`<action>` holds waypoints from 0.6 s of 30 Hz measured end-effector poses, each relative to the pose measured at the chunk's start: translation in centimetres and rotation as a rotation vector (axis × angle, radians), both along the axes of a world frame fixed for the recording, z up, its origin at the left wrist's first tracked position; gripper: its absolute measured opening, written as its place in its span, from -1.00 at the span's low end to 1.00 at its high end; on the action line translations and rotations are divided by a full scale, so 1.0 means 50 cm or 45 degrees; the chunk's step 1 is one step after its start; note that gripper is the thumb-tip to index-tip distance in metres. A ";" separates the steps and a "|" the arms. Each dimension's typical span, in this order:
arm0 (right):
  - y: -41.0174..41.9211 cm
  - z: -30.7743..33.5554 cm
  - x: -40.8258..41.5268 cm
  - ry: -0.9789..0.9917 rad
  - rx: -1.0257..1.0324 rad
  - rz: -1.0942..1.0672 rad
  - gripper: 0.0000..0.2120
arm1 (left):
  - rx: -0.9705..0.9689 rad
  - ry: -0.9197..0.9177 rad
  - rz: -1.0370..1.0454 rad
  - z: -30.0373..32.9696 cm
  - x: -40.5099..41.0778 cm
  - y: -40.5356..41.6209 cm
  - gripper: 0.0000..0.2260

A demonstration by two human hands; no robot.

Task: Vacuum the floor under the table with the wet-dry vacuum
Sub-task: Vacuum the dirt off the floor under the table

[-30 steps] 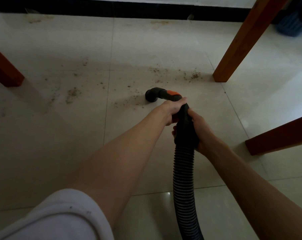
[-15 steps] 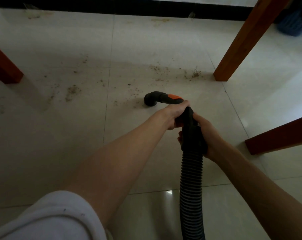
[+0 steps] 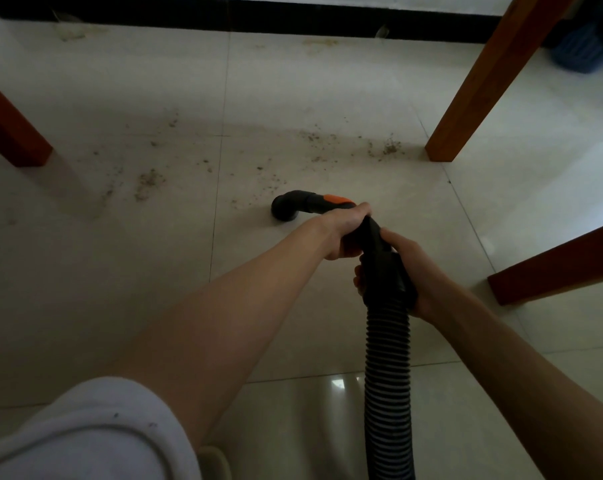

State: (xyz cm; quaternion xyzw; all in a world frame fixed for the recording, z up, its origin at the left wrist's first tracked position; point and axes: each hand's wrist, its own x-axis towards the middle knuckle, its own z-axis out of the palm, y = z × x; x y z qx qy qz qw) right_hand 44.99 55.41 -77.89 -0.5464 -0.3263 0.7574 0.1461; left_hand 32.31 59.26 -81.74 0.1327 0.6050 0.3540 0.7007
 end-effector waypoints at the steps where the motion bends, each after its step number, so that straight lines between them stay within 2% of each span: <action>1: -0.001 -0.001 -0.004 -0.005 0.011 -0.006 -0.58 | 0.004 -0.001 0.006 0.001 -0.002 0.000 -0.82; 9: -0.016 -0.011 -0.044 -0.079 0.169 -0.096 -0.67 | 0.007 -0.003 0.055 0.007 -0.017 -0.005 -0.82; 18: -0.010 -0.012 -0.039 -0.056 0.062 -0.001 -0.60 | -0.002 0.018 0.066 0.003 -0.032 -0.016 -0.83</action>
